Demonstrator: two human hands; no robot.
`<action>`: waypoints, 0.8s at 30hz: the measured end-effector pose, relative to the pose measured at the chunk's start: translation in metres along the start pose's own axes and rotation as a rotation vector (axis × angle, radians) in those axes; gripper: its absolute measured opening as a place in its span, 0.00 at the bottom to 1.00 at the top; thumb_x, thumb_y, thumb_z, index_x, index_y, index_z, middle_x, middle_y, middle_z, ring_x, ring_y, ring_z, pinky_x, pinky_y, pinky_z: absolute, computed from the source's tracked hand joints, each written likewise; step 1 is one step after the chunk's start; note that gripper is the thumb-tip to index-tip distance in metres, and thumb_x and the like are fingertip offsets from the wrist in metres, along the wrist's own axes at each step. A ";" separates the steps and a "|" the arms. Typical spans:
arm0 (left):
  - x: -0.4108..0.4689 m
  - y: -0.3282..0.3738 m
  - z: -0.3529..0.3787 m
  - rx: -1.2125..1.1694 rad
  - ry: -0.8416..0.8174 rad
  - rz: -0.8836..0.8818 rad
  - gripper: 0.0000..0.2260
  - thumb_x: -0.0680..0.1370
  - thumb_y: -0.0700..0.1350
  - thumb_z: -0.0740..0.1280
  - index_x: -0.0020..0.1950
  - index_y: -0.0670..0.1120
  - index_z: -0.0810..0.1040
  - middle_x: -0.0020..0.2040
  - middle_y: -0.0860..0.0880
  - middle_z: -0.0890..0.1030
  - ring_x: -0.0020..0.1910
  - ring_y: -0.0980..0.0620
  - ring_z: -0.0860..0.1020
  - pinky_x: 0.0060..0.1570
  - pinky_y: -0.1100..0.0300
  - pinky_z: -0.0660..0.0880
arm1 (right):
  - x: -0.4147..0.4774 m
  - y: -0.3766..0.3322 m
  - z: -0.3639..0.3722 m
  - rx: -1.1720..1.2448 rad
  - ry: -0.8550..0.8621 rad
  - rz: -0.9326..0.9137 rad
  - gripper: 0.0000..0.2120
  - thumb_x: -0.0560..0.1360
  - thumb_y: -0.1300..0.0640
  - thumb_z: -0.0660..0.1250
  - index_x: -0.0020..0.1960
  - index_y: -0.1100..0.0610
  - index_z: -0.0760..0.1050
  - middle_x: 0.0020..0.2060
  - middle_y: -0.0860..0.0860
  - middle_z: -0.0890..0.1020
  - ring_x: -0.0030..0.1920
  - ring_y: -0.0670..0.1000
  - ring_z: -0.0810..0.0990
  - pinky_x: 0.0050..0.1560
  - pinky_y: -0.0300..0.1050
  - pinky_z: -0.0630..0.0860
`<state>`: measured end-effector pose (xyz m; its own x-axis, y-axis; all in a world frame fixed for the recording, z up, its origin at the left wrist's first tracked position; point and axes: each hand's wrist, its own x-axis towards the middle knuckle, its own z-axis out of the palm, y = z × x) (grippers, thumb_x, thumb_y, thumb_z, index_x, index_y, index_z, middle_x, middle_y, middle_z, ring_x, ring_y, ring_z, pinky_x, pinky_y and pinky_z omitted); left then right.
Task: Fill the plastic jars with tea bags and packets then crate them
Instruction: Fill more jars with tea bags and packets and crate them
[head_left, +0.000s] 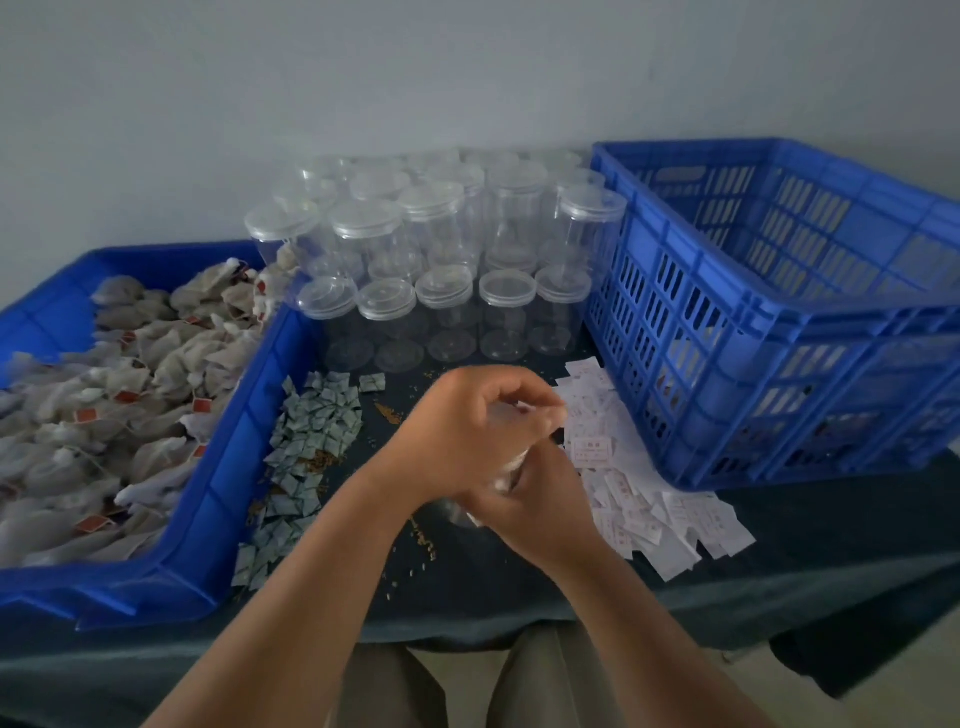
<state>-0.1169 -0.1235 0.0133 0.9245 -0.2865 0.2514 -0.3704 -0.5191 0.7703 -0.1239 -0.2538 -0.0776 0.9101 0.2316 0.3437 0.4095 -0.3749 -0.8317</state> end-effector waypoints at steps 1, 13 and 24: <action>0.005 0.011 -0.006 0.022 -0.003 0.038 0.04 0.81 0.50 0.72 0.54 0.58 0.86 0.52 0.65 0.86 0.54 0.66 0.83 0.55 0.71 0.77 | 0.006 -0.011 -0.010 -0.081 0.038 0.001 0.33 0.68 0.35 0.75 0.67 0.47 0.73 0.47 0.38 0.84 0.46 0.40 0.84 0.43 0.37 0.80; 0.108 0.154 0.012 -0.234 0.105 0.548 0.12 0.88 0.45 0.61 0.60 0.41 0.82 0.57 0.48 0.85 0.56 0.53 0.82 0.56 0.64 0.77 | 0.058 -0.092 -0.192 -0.507 0.268 -0.186 0.27 0.70 0.33 0.68 0.66 0.42 0.69 0.48 0.30 0.78 0.48 0.34 0.79 0.33 0.30 0.70; 0.180 0.114 0.106 0.308 0.037 0.491 0.19 0.82 0.46 0.59 0.32 0.43 0.74 0.27 0.48 0.73 0.28 0.47 0.71 0.40 0.53 0.69 | 0.124 -0.039 -0.329 -0.892 0.465 0.209 0.40 0.72 0.20 0.63 0.59 0.56 0.67 0.57 0.61 0.84 0.56 0.64 0.83 0.47 0.56 0.77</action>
<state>-0.0020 -0.3191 0.0841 0.6379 -0.5274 0.5611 -0.7608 -0.5443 0.3534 -0.0064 -0.5056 0.1404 0.8255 -0.2149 0.5219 -0.0347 -0.9422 -0.3332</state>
